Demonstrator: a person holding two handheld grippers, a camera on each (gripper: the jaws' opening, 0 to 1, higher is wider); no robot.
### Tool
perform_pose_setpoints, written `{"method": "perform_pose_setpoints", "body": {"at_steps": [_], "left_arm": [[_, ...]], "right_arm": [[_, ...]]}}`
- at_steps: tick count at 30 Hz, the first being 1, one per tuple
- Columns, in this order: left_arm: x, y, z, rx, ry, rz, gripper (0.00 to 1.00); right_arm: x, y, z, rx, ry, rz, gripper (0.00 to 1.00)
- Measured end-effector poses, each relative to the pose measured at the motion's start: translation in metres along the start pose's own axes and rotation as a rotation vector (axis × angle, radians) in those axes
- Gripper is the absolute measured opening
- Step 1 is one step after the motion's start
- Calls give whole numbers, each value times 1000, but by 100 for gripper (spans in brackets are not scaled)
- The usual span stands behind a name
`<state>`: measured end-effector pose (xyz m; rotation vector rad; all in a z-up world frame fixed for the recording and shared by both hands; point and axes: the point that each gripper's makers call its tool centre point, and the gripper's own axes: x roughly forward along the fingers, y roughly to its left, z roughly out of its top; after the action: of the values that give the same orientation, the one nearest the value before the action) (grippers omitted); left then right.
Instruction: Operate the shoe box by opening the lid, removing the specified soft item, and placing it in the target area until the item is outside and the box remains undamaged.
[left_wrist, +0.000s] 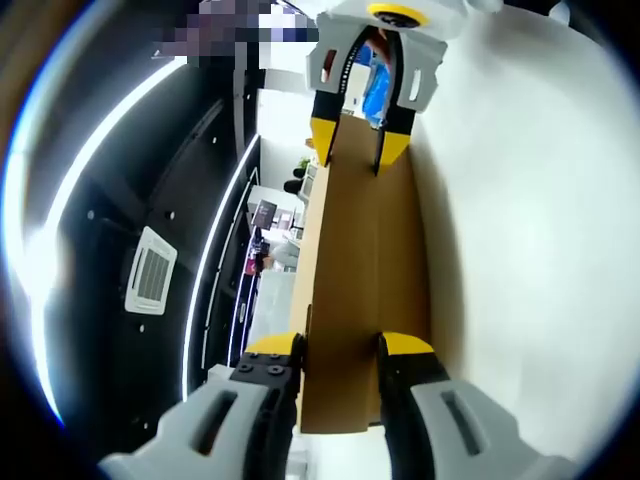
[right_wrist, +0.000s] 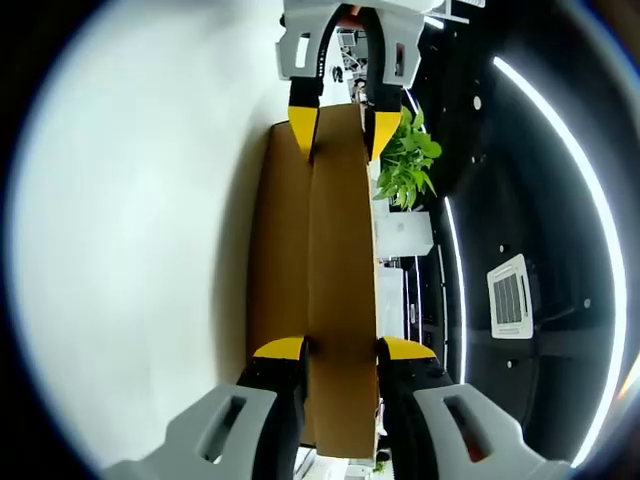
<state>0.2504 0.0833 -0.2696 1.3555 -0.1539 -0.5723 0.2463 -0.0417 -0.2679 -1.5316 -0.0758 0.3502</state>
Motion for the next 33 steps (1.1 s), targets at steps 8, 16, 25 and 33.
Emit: {"method": "perform_pose_setpoints", "body": {"at_steps": [8,16,25,33], "left_arm": [[0,0,1,9,-20,-3,30],[2,0,2,3,-34,-9,30],[1,1,1,9,-43,-9,30],[1,0,3,10,-55,-10,30]], "right_arm": [[-4,1,1,34,15,0,27],[6,7,-7,-13,29,33,36],[6,0,-4,-7,2,15,28],[-2,2,1,15,27,4,27]]}}
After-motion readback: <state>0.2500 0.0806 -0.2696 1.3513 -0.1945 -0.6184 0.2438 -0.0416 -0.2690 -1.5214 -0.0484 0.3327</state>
